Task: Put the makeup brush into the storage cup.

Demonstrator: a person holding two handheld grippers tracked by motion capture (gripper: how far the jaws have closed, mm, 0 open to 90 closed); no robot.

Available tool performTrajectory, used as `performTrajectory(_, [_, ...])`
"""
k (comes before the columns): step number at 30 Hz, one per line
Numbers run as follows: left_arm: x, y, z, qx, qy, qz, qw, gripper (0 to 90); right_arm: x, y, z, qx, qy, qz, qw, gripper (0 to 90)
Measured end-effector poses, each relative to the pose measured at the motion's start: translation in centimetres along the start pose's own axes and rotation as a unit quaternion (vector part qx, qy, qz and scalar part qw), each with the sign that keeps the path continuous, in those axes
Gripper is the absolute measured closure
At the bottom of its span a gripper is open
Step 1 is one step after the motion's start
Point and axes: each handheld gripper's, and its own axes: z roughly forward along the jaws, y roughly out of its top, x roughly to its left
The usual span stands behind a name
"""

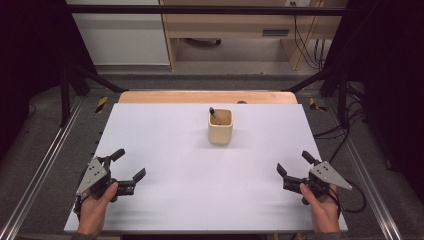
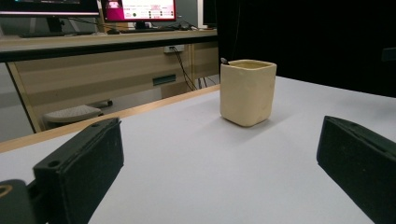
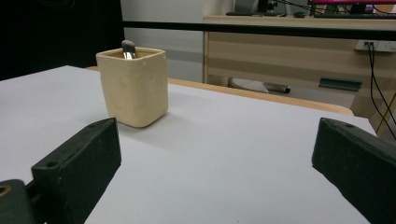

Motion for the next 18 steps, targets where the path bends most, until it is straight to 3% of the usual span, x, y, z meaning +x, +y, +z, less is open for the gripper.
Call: performTrajectory(18, [-0.25, -0.12, -0.06, 0.005, 0.008, 0.003, 1.0000, 0.1, -0.32, -0.92, -0.07, 0.009, -0.008, -0.003, 0.9999, 1.7])
